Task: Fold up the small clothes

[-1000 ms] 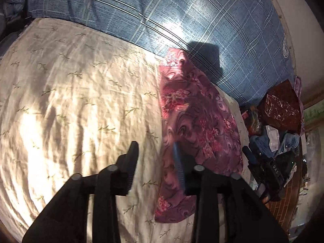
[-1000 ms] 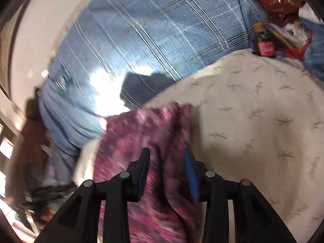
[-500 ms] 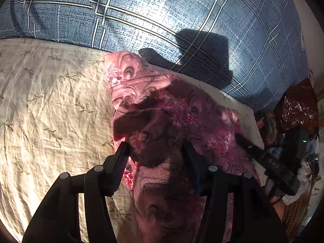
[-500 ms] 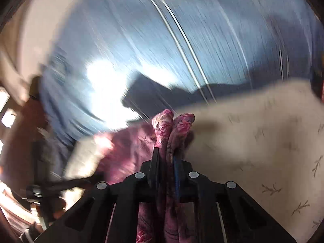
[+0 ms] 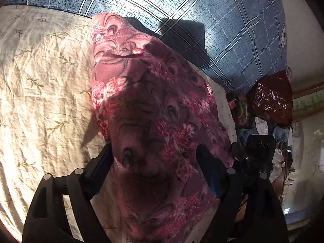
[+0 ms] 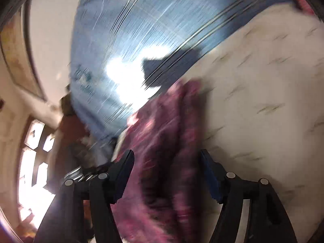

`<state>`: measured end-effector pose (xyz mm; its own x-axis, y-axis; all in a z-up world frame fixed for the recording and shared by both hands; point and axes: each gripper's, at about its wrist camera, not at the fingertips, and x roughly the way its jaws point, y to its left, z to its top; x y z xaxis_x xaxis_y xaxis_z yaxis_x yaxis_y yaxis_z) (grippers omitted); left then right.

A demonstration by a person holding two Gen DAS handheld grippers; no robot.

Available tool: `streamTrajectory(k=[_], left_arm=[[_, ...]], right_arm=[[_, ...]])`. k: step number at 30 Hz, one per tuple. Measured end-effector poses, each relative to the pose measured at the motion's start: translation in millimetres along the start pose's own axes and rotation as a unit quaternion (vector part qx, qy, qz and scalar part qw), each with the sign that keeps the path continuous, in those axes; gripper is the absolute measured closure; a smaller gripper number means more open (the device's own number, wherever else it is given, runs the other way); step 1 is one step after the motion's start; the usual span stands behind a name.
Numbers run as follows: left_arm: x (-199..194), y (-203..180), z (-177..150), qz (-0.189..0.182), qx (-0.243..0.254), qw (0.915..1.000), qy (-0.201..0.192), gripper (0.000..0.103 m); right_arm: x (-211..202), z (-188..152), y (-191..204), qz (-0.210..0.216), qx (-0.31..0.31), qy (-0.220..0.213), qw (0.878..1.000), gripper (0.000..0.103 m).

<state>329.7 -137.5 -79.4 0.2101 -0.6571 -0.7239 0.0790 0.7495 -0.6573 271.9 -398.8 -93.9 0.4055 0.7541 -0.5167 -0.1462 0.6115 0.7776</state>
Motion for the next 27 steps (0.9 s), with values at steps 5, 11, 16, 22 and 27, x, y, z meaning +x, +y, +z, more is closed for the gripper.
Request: streamTrajectory(k=[5, 11, 16, 22, 27], left_arm=[[6, -5, 11, -0.002, -0.018, 0.9998, -0.01, 0.06], [-11, -7, 4, -0.002, -0.005, 0.9998, -0.017, 0.078], [-51, -11, -15, -0.028, -0.012, 0.9993, -0.024, 0.078], [-124, -3, -56, -0.044, -0.025, 0.9978, -0.043, 0.078], [-163, 28, -94, -0.037, -0.031, 0.9972, -0.058, 0.078]], right_arm=[[26, 13, 10, -0.031, -0.022, 0.001, 0.999, 0.071], [16, 4, 32, -0.045, -0.036, -0.03, 0.998, 0.08], [0, -9, 70, -0.018, -0.039, -0.048, 0.998, 0.08], [-12, -45, 127, 0.026, -0.049, -0.041, 0.998, 0.08], [10, -86, 155, 0.041, -0.054, -0.014, 0.998, 0.08]])
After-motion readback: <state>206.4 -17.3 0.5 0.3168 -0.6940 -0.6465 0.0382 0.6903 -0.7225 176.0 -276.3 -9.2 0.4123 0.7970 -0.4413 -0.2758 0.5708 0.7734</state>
